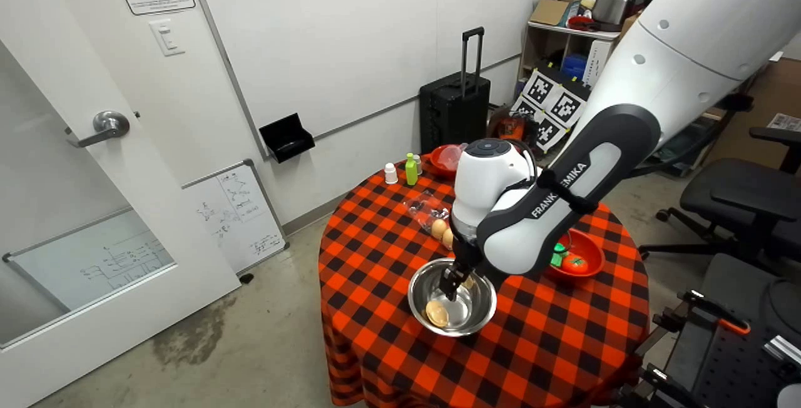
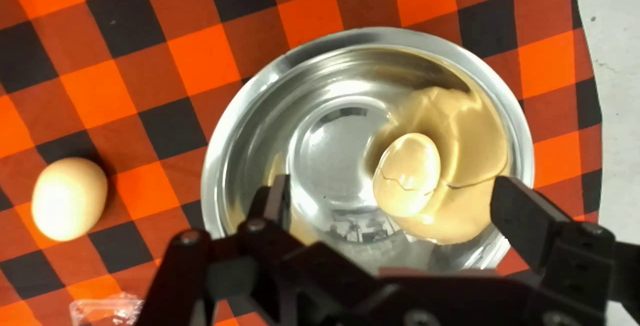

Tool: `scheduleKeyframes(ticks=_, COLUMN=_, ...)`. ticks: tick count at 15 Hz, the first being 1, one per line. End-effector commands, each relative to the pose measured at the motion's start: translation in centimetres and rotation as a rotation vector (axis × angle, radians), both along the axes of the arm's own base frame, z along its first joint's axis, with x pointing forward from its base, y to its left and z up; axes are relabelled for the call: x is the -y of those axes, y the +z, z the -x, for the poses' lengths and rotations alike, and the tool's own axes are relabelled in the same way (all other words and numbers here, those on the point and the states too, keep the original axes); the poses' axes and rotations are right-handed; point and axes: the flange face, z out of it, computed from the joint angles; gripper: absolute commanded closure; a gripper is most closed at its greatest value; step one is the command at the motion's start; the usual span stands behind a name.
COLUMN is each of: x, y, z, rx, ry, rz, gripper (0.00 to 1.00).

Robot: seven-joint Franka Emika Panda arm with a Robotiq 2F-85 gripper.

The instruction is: Take the egg out of the silver basin

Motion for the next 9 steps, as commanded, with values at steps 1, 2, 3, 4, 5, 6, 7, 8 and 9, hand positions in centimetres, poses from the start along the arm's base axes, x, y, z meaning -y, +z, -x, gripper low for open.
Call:
scheduleKeyframes(ticks=1, x=-0.8, y=-2.0, z=-2.1, rx=0.005, ry=-0.018, rz=-0.032, gripper=0.00)
scheduleKeyframes(ticks=2, x=-0.9, y=-2.4, z=-2.5, rx=0.002, ry=-0.020, rz=-0.036, gripper=0.00)
scheduleKeyframes(ticks=3, x=-1.0, y=-2.8, z=-2.9, rx=-0.001, ry=-0.021, rz=-0.040, gripper=0.00)
scheduleKeyframes(ticks=4, x=-1.1, y=-3.3, z=-3.3, rx=-0.003, ry=-0.022, rz=-0.047, gripper=0.00)
scheduleKeyframes(ticks=5, x=-1.2, y=-3.8, z=-3.7, rx=-0.006, ry=-0.021, rz=-0.051, gripper=0.00)
scheduleKeyframes(ticks=6, x=-1.3, y=-4.3, z=-4.1, rx=-0.010, ry=-0.019, rz=-0.056, gripper=0.00)
scheduleKeyframes(ticks=7, x=-1.4, y=-4.7, z=-4.4, rx=-0.012, ry=-0.018, rz=-0.063, gripper=0.00)
scheduleKeyframes(ticks=8, x=-1.4, y=-5.2, z=-4.8, rx=-0.014, ry=-0.019, rz=-0.068, gripper=0.00)
scheduleKeyframes(ticks=9, x=-1.5, y=-5.6, z=-5.0, rx=-0.018, ry=-0.017, rz=-0.073, gripper=0.00)
